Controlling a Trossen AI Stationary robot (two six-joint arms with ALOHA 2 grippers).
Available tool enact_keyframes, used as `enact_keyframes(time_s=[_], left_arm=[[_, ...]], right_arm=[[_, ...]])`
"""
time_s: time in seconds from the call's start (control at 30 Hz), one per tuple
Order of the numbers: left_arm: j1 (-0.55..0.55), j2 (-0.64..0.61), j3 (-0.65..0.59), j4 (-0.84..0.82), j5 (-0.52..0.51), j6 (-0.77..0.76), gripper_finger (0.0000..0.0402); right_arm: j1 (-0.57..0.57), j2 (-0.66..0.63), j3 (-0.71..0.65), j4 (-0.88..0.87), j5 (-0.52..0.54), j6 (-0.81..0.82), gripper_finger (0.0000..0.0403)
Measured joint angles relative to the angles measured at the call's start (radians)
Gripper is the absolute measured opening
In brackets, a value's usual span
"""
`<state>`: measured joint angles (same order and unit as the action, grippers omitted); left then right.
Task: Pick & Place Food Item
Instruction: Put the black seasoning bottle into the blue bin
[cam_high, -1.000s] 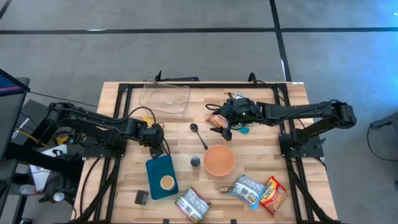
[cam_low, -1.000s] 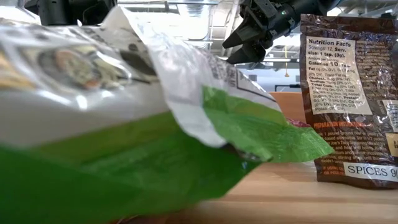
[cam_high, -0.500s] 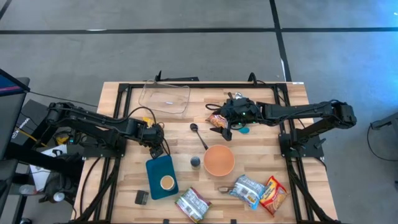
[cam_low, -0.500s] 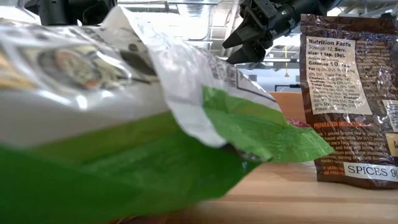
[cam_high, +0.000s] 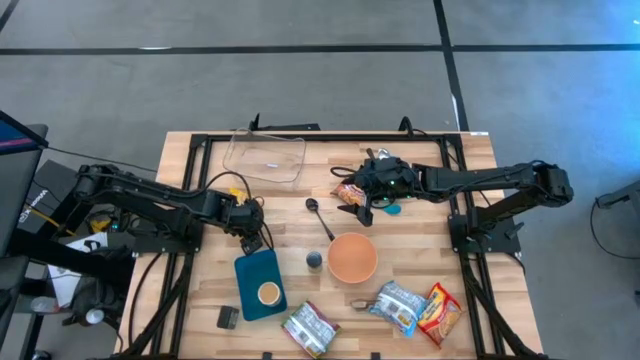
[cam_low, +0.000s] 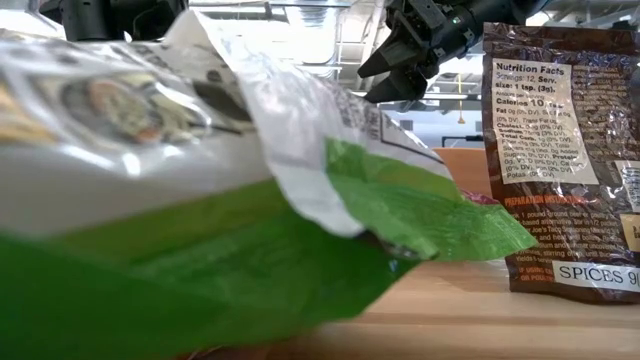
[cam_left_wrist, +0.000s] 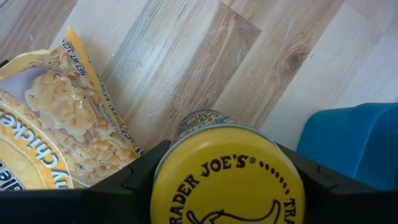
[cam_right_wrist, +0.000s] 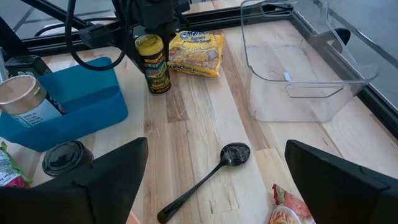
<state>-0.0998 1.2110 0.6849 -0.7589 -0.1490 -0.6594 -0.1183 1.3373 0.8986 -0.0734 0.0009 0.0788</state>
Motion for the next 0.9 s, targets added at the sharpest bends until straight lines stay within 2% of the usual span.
enact_keyframes(time_s=[0.2, 0.9], left_arm=[[0.0, -0.025, -0.001, -0.004, 0.005, 0.0, 0.0219], [0.0, -0.32, -0.001, -0.002, -0.008, 0.005, 0.0217]], right_arm=[[0.0, 0.0, 0.0, 0.0, 0.0, 0.0, 0.0372], [0.0, 0.0, 0.0, 0.0, 0.0, 0.0, 0.0372]])
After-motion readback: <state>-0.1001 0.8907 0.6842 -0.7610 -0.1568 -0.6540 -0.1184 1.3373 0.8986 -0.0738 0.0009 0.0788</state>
